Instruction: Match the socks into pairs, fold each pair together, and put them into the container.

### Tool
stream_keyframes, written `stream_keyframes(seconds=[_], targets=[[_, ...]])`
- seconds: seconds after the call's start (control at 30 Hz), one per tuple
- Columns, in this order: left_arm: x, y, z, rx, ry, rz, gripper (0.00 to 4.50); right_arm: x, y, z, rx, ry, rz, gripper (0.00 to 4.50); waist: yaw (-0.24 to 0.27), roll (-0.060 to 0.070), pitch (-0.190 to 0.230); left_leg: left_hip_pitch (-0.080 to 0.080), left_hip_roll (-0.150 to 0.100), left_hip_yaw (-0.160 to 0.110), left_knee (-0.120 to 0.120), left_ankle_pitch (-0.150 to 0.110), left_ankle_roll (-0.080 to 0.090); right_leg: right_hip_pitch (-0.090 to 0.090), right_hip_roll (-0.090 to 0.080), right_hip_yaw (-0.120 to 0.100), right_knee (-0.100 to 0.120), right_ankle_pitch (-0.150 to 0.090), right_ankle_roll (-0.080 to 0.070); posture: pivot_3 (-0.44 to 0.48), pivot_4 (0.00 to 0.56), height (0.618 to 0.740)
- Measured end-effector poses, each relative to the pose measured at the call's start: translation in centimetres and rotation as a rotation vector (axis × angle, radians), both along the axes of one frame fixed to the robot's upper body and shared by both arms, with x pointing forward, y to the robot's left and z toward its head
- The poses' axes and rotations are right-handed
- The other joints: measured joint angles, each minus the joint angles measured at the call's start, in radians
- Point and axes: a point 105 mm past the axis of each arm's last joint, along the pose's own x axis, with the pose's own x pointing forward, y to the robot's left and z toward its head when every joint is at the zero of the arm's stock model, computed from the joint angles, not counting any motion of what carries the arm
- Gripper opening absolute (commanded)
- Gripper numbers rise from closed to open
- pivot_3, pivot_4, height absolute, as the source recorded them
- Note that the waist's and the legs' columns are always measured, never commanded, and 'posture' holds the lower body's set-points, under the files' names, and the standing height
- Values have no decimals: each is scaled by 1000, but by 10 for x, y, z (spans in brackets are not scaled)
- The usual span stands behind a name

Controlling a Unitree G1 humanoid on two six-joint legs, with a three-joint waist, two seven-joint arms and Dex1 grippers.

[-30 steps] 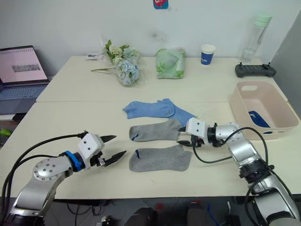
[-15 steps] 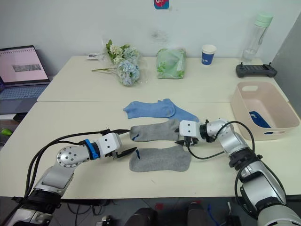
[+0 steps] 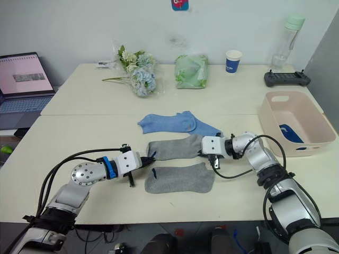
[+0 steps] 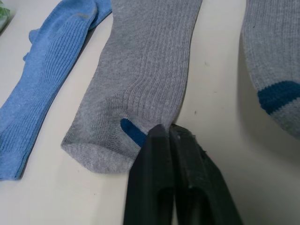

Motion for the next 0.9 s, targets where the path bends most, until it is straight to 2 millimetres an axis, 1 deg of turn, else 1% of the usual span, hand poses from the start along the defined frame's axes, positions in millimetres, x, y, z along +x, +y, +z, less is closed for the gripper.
stream_keyframes(seconds=[0.13,0.23,0.3,0.37,0.47,0.57,0.7,0.77,0.83,0.9], targets=[[4,2,2,-3,2,11,23,1,0,9,48,41,-26,0,-1,0,0,0,0,0,0,0,0,0,0,0,0,0,0,0,150,740],[6,5,5,-22,3,31,23,-1,5,25,113,66,-38,0,0,0,0,-1,0,0,0,0,0,-1,0,0,0,0,0,0,150,740],[8,9,11,-59,1,54,23,-5,11,38,150,87,-27,0,0,0,0,-2,1,-1,0,0,0,-2,0,0,0,0,0,0,150,740],[8,11,23,-117,1,65,23,-12,15,51,190,119,-18,0,-1,0,0,-5,1,-2,1,0,0,-4,0,-1,0,0,0,0,150,740],[6,12,37,-178,9,66,23,-18,18,62,214,141,-16,0,-1,0,0,-6,0,-2,1,0,0,-5,-1,-1,0,0,0,0,150,740],[-2,11,58,-289,63,61,23,-25,16,69,242,177,-29,0,-2,0,0,-10,0,-3,2,0,0,-8,-1,-1,0,0,0,0,150,740],[-18,12,79,-314,139,29,23,-37,9,78,246,233,-36,0,-2,0,0,-12,1,-2,2,0,0,-9,-1,-1,0,0,0,0,150,740],[-33,8,86,-321,201,-14,23,-47,6,86,261,280,-27,0,-1,0,0,-12,1,-2,1,0,0,-9,-1,-1,0,0,0,0,150,740],[-43,4,89,-336,253,-36,23,-54,4,91,274,309,-26,0,-1,0,0,-11,1,-2,2,0,0,-9,-1,-1,0,0,0,0,150,740],[-56,3,90,-347,345,-49,23,-67,1,90,265,380,-16,0,-1,0,0,-11,1,-3,1,0,0,-9,-1,-1,-1,0,0,0,150,740]])
